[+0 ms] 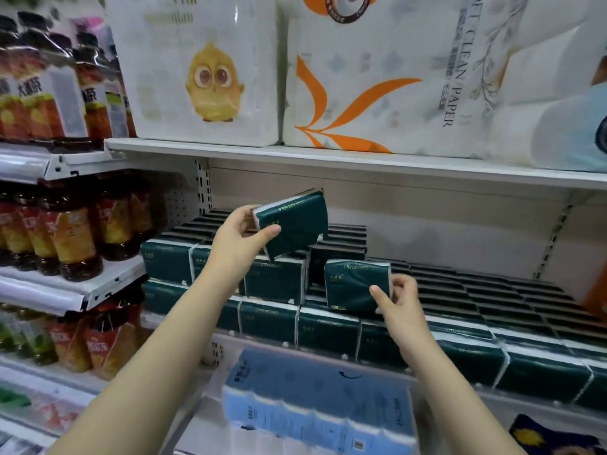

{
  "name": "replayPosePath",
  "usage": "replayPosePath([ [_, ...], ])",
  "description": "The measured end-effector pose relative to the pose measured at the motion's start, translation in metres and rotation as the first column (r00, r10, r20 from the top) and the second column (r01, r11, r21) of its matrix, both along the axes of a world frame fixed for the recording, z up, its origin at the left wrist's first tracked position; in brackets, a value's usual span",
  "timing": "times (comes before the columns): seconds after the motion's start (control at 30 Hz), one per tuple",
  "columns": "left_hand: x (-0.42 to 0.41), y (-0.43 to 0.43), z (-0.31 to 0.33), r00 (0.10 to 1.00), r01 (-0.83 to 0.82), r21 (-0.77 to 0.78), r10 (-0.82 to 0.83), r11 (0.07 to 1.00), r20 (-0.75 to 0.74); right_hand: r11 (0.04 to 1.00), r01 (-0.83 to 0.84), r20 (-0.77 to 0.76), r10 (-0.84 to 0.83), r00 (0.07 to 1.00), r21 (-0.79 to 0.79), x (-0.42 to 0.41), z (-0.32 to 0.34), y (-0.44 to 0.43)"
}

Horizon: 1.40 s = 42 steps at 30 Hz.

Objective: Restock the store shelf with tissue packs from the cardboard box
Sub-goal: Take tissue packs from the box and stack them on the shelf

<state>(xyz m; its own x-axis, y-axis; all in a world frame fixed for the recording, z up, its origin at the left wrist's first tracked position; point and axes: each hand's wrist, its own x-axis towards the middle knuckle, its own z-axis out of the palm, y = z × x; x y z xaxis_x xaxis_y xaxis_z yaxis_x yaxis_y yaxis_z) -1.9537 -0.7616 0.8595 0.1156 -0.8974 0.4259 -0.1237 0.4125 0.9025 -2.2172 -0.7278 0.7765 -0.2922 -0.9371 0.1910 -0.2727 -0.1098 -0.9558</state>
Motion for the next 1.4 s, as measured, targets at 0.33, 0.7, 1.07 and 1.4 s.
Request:
replayPosePath([
  [0.33,-0.001,-0.018,-0.006,0.998,0.042,-0.009,-0.042,0.999,-0.041,0.995,0.052,-0.424,-0.082,0.902,-0.082,0.022,-0.005,-0.027],
  [0.7,0.003,-0.022,-0.006,0.993,0.099,0.000,-0.099,0.995,-0.063,0.994,0.093,-0.465,-0.112,0.878,-0.064,0.026,-0.001,-0.050],
  [1.07,0.007,-0.021,-0.011,0.990,0.126,0.001,-0.125,0.992,-0.063,0.997,0.038,-0.368,-0.059,0.928,-0.064,0.025,0.004,-0.059],
  [1.4,0.009,-0.011,-0.008,0.988,0.141,0.015,-0.140,0.990,-0.058,0.997,-0.076,-0.235,0.069,0.970,-0.024,0.015,0.031,-0.045],
])
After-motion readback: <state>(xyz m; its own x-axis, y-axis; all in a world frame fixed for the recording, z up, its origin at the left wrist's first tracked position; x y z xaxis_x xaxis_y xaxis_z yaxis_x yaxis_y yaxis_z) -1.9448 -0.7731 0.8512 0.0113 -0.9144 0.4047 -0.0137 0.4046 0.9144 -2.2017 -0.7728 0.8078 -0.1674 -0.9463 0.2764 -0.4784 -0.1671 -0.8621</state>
